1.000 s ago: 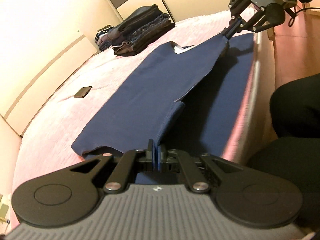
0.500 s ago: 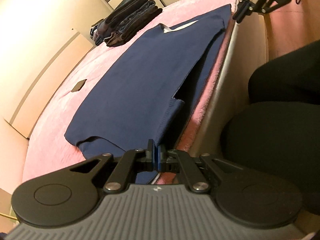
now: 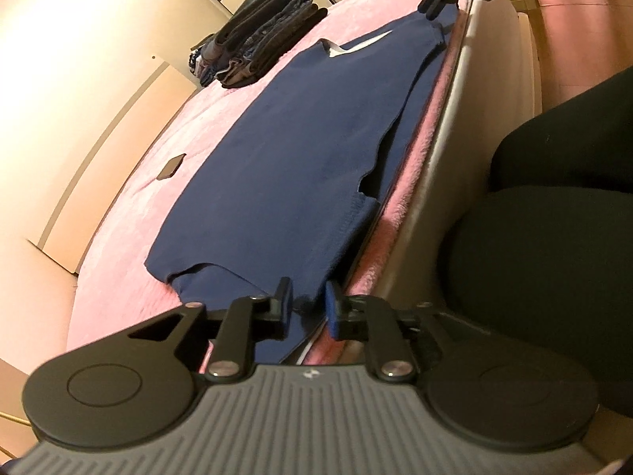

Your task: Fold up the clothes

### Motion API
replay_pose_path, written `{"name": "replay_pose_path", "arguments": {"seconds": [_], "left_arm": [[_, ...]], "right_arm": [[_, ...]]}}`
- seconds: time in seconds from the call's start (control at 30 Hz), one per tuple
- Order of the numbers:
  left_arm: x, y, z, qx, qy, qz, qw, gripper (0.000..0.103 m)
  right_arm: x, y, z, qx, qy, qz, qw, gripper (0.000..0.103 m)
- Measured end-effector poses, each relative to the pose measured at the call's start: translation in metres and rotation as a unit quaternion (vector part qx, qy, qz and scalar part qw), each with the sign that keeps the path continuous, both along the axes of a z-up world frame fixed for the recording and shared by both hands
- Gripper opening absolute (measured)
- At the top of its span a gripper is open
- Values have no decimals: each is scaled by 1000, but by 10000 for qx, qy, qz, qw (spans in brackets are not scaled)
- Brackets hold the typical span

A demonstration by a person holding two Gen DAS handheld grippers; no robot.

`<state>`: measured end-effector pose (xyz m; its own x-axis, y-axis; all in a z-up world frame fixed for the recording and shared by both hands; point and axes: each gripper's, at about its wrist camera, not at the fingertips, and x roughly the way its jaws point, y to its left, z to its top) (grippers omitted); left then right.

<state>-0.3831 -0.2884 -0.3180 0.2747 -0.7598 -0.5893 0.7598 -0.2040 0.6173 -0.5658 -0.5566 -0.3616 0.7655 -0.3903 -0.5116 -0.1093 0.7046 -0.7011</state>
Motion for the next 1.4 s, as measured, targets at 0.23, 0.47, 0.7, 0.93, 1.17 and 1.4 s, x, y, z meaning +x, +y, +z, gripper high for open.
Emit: {"name": "replay_pose_path", "arguments": {"seconds": [0.23,0.47,0.7,0.93,1.17,1.4], "left_arm": [[-7,2,3,-62,70,-109,9999,27],[-3,5,15,-334,397,307,9982,28],[1,6,27,-535,559,542,9955,28],[0,-2,29,-565,586,494,9955,29],[9,-7,32,-601,771,758,9923,30],[38,4,40,-779,1473,1837,9688,30]], "right_arm": [[-8,-2,11,322,-308,-186,9988,95],[-5,-11,18,674,-243,-421,9965,85],[7,-11,12,151,263,-87,9995,54],[14,-16,8,497,610,72,9969,20],[0,-11,12,841,564,-192,9947,16],[-1,3,34,1514,-220,-627,9862,63]]}}
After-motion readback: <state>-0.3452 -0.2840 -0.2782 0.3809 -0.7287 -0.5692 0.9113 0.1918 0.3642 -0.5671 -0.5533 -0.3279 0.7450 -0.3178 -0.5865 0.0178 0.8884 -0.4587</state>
